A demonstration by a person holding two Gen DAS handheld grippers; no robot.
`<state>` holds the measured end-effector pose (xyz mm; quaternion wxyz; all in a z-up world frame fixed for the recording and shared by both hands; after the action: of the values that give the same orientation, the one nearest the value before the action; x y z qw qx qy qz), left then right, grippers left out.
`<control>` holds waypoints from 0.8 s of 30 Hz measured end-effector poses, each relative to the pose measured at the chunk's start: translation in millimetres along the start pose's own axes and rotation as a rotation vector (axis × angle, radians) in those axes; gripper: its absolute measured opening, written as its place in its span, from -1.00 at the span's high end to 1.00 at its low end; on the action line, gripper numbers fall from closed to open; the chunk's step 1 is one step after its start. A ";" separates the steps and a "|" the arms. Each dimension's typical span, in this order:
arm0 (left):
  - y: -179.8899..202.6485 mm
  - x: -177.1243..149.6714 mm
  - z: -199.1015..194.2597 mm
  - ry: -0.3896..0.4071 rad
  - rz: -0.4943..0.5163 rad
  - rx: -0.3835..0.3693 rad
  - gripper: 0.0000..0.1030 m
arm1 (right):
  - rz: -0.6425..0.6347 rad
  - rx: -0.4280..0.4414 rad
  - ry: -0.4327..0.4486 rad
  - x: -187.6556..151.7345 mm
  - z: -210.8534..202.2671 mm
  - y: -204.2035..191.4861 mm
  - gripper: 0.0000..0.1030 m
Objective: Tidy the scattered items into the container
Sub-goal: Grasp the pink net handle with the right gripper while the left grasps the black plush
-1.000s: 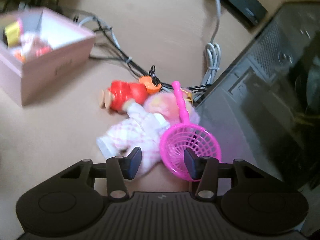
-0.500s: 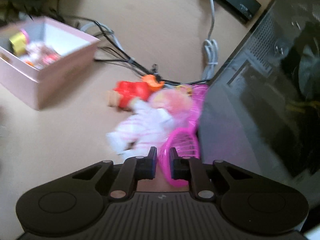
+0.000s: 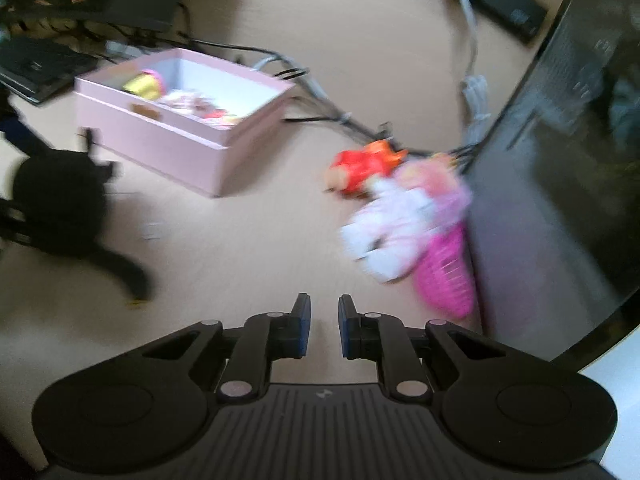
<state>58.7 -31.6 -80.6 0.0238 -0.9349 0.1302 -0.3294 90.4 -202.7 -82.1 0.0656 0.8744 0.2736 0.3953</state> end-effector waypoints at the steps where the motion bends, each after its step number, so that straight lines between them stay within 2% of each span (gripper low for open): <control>1: -0.4 -0.1 0.3 0.001 -0.001 0.003 -0.55 | -0.015 -0.022 -0.006 0.5 5.7 4.2 0.68; 3: -1.3 -0.3 0.9 0.003 -0.002 0.010 -0.51 | -0.046 -0.065 -0.018 1.7 16.9 12.5 0.52; 9: -14.5 -13.2 -6.1 -0.011 -0.061 0.048 -0.54 | -0.137 -0.195 -0.053 5.8 49.6 37.4 0.49; 12: -21.0 -18.5 -10.4 -0.019 -0.096 0.040 -0.57 | -0.183 -0.260 -0.070 8.3 65.5 49.7 0.30; 15: -23.2 -19.9 -16.2 -0.012 -0.111 0.029 -0.78 | -0.228 -0.325 -0.088 11.0 81.0 61.9 0.28; 17: -23.5 -19.5 -20.3 -0.004 -0.117 0.020 -0.81 | -0.209 -0.298 -0.088 11.1 80.0 61.7 0.53; 24: -18.0 -17.0 -17.5 -0.012 -0.106 -0.005 -0.83 | -0.143 -0.174 -0.026 12.3 41.9 33.0 0.67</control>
<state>39.2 -9.1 -74.9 0.0046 -0.9425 0.0811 -0.3242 141.6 -219.7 -91.5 0.1727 0.8486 0.2993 0.4005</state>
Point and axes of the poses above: each gripper's, at about its wrist camera, not at the fingertips, and z roughly the way its jaws point, y to its right, x to its top, the point moved 8 cm from there along z, roughly the way its jaws point, and after that the axes turned 6 degrees about x, right-handed, at the moved point
